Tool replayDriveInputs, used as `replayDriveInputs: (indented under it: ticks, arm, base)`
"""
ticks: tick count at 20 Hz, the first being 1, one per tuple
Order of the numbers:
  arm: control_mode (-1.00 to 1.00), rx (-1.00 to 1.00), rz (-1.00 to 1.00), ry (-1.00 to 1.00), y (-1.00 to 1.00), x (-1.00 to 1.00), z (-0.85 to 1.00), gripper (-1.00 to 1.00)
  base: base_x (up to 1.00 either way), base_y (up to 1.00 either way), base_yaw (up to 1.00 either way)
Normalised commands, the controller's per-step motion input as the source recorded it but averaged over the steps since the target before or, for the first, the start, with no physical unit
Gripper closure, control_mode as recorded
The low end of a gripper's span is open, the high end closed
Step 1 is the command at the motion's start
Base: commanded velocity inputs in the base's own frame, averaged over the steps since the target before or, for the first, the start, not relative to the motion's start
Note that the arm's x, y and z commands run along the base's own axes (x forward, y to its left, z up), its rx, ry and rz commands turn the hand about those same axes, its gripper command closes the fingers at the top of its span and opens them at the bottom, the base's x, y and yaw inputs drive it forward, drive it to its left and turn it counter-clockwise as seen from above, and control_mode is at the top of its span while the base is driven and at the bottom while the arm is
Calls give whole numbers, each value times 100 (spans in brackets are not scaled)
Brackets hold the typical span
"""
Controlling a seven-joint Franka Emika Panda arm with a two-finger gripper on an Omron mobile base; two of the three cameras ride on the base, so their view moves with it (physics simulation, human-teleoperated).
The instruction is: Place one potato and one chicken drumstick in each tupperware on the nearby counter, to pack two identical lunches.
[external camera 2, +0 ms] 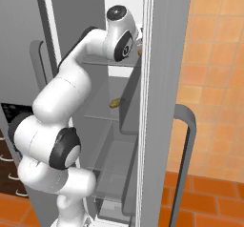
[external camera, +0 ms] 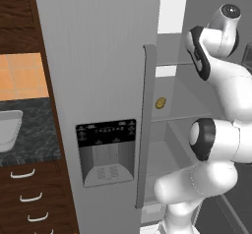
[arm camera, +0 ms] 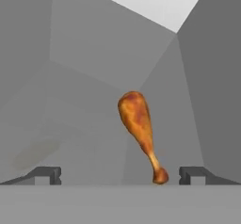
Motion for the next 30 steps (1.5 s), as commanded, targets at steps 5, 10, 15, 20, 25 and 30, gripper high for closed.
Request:
replayDriveInputs:
  ticks: [5, 10, 15, 20, 25, 30]
  arm:
    - [-100, 0, 0, 5, -20, 59, -8, -100]
    - [-100, 0, 0, 7, -13, 59, -15, -100]
    - [-100, 0, 0, 9, -10, 59, -21, -100]
    - [-100, 1, 4, 28, -3, -2, -90, 100]
    - [-100, 1, 14, 23, -30, 0, -100, 100]
    - [-100, 2, 5, 2, -59, -64, -45, 100]
  base:
    - [0, 0, 0]
    - [0, 0, 0]
    - [0, 0, 0]
    - [0, 0, 0]
    - [0, 0, 0]
    - [0, 0, 0]
